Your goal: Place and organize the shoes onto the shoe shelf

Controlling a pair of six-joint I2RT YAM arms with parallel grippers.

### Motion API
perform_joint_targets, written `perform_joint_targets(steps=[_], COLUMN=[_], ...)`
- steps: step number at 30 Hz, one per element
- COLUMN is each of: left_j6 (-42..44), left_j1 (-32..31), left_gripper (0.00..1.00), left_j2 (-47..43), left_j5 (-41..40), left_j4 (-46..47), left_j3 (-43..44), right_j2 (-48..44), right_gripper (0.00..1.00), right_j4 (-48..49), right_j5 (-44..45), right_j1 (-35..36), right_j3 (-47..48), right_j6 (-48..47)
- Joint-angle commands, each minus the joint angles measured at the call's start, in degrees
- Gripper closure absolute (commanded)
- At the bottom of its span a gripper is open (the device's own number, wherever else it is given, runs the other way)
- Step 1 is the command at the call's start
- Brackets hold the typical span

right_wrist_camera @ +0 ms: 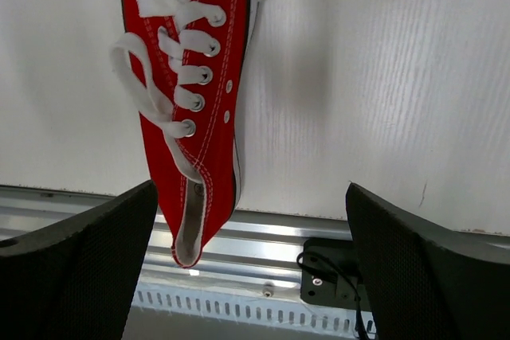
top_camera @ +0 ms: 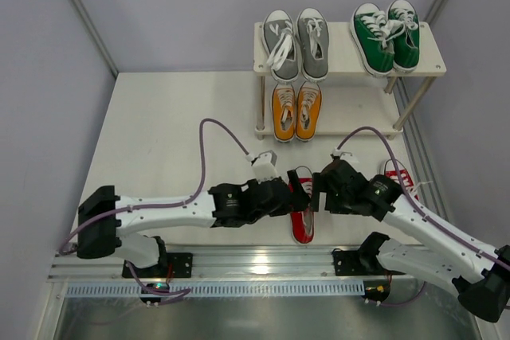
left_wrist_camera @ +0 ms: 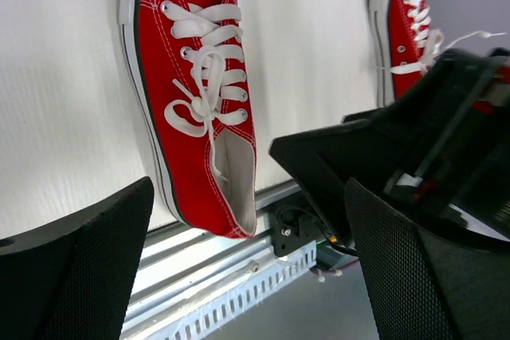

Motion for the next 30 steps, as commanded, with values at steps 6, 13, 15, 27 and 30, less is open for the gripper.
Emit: perform_joint_targets(steps=[6,13,15,27,30], left_j6=[2.5,1.4,0.8,-4.3,-4.4], left_j1=[0.0,2.3,3.0,3.2,3.2], left_gripper=[0.00,0.00,0.00,0.00,0.00], left_j2=[-17.4,-31.8,-35.1,-43.7,-45.2], left_j5=[-10.7,-16.8,-17.6,-18.6,-18.6], left_j4=[-12.0,-20.0,-21.9,-33.0,-33.6], left_j3=[-5.5,-11.1,-11.9,-13.4,-14.0], right_j2=[-2.9,5.3,7.9,24.9,25.9], right_gripper=[0.00,0.00,0.00,0.00,0.07], right_j4=[16.9,23.3,24.4,32.5,33.1], right_j5=[-10.1,-2.8,0.8,8.7,10.5], right_j1=[1.2,12.3,14.2,18.4,18.8], right_j3=[-6.3,-11.6,-11.8,-12.0,-13.1], right_j6=[-2.7,5.2,7.5,15.3,16.8])
